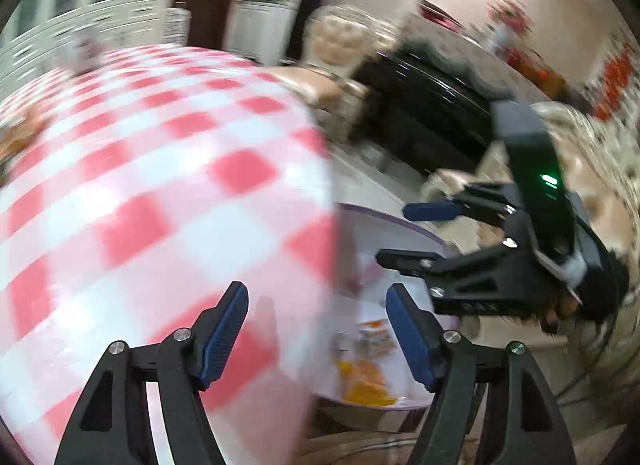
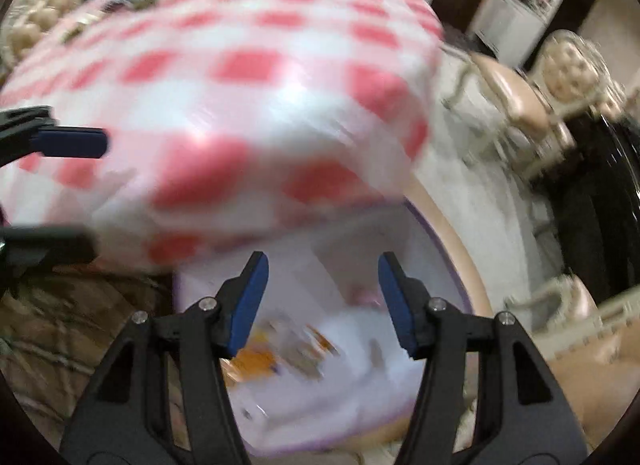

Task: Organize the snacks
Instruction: 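Carry both packets over the bin and open both grippers to drop them, then move both open grippers back over the table snacks, then grasp the yellow-green packet with the left gripper while the right grasps the green garlic packet, then carry both green packets over the bin and open both grippers, then move both open grippers back over the table, then grasp the orange-printed bread pack with the right gripper while the left grasps a clear-wrapped round cake, then carry both snacks over the purple-rimmed bin and open both grippers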

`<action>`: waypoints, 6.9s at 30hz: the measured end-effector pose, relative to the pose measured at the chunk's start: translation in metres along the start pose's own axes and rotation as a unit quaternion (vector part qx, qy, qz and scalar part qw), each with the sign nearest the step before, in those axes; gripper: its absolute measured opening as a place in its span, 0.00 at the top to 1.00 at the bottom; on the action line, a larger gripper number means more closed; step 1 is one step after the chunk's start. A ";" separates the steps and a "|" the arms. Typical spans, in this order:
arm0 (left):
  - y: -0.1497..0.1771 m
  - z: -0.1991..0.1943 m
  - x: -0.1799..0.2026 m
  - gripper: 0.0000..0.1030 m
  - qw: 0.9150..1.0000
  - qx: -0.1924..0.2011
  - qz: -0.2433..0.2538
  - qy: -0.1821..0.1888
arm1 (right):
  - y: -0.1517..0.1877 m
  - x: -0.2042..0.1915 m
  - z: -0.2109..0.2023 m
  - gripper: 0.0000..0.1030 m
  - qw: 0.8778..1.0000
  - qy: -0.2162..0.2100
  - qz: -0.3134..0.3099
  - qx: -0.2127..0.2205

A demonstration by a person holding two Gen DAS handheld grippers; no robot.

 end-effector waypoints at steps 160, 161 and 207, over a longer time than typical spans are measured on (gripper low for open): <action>0.146 -0.216 -0.476 0.19 0.903 -0.010 -0.203 -0.378 | -0.388 -0.301 0.241 0.25 0.996 -0.027 0.090 0.001; 0.150 -0.217 -0.488 0.19 0.906 -0.020 -0.196 -0.375 | -0.388 -0.300 0.240 0.34 0.995 -0.042 0.087 0.006; 0.027 -0.038 -0.041 0.59 0.986 0.014 0.074 -0.150 | 0.014 -0.083 -0.012 0.50 0.998 -0.032 0.026 0.046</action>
Point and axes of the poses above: each gripper's, at about its wrist camera, not at the fingertips, and z roughly the way its jaws point, x to its right, y to its underside, the point moved 8 cm from there along z, roughly the way its jaws point, and after that the axes turned 11 degrees about z, right-handed, at the moved point
